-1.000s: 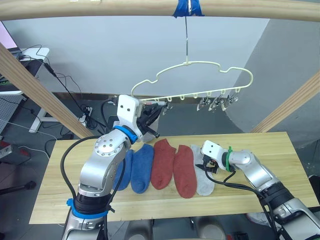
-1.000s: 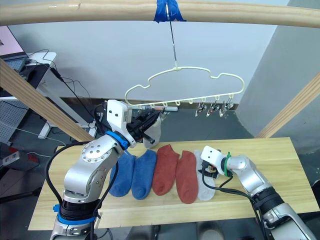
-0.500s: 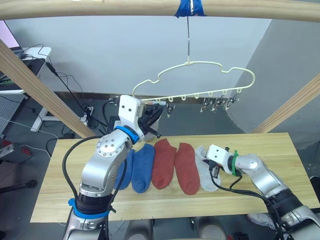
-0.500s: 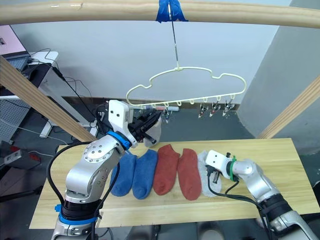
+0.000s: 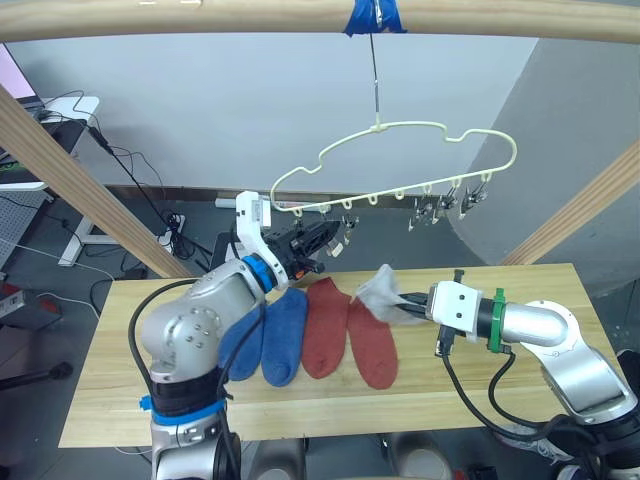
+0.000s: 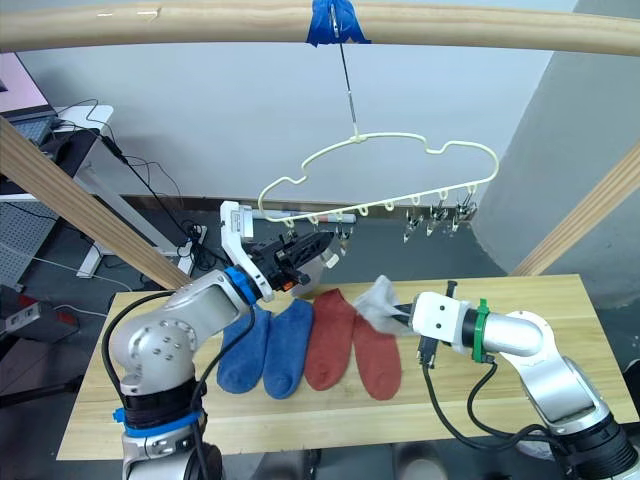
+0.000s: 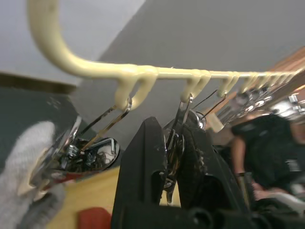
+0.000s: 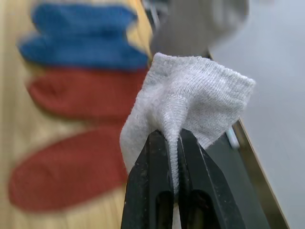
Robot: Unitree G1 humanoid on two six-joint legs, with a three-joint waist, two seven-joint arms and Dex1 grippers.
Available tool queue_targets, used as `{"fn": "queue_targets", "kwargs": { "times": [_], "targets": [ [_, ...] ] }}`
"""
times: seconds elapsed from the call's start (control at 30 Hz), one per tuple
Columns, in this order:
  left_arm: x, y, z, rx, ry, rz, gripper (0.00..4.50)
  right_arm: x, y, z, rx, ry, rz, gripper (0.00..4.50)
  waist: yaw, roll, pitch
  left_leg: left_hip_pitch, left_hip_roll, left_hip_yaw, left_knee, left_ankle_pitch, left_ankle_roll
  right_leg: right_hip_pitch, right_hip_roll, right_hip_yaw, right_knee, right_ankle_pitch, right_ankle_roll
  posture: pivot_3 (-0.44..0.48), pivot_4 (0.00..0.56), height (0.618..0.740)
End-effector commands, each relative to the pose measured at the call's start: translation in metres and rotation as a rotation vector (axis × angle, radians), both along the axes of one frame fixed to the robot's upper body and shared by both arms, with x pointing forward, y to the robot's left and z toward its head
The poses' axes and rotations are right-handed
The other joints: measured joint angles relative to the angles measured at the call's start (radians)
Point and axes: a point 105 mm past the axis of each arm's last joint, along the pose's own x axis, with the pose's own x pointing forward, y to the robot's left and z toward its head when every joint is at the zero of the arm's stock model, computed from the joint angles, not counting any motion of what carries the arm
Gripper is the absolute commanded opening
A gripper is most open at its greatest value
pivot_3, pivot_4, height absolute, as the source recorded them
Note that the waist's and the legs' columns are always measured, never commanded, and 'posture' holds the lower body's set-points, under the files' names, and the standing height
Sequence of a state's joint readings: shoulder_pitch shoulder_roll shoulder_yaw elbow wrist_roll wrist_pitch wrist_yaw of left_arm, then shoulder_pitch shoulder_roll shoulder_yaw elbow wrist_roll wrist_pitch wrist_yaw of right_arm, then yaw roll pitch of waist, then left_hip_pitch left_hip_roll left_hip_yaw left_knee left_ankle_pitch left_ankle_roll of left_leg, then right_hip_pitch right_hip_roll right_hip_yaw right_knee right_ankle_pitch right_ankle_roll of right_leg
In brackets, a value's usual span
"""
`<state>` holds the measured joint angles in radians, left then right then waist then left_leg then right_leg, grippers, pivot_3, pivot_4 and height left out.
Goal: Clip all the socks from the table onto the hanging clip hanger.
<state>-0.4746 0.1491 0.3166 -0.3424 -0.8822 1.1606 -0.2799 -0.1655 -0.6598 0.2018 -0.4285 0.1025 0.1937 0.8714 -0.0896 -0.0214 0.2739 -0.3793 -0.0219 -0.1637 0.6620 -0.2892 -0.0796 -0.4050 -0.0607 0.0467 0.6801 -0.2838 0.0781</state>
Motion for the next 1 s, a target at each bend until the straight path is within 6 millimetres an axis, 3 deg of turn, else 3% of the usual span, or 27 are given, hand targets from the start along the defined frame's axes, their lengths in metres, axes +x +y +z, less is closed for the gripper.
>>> {"fn": "queue_targets", "kwargs": {
  "times": [0.03, 0.3, 0.63, 1.0],
  "targets": [
    [-0.003, 0.004, -0.002, -0.077, 0.099, -0.043, 0.23, -0.003, 0.020, 0.018, 0.074, -0.037, 0.054, 0.02, 0.000, 0.000, 0.000, 0.000, 0.000, 0.000, 0.000, 0.000, 0.000, 0.000, 0.000, 0.000, 0.000, 0.000, 0.000, -0.125, 0.275, 0.740],
    [-0.005, 0.002, 0.007, -0.166, 0.152, -0.071, 0.23, 0.003, 0.040, 0.023, 0.118, -0.031, 0.081, 0.02, 0.005, 0.000, 0.000, -0.001, 0.000, -0.001, 0.000, 0.002, -0.004, -0.001, 0.000, 0.000, -0.001, 0.000, 0.000, -0.123, 0.270, 0.740],
    [-0.011, -0.003, 0.009, -0.173, 0.168, -0.091, 0.23, 0.004, 0.045, 0.020, 0.132, 0.000, 0.085, 0.02, 0.005, 0.000, 0.000, -0.001, 0.000, -0.001, 0.000, 0.002, -0.004, -0.001, 0.000, 0.000, -0.001, 0.000, 0.000, -0.124, 0.267, 0.740],
    [-0.016, -0.005, 0.005, -0.124, 0.167, -0.122, 0.23, 0.005, 0.049, 0.032, 0.150, -0.031, 0.099, 0.02, 0.005, 0.000, 0.000, -0.001, 0.000, -0.001, -0.001, 0.002, -0.004, -0.001, 0.000, 0.000, -0.001, 0.000, 0.000, -0.126, 0.272, 0.740]
  ]
}}
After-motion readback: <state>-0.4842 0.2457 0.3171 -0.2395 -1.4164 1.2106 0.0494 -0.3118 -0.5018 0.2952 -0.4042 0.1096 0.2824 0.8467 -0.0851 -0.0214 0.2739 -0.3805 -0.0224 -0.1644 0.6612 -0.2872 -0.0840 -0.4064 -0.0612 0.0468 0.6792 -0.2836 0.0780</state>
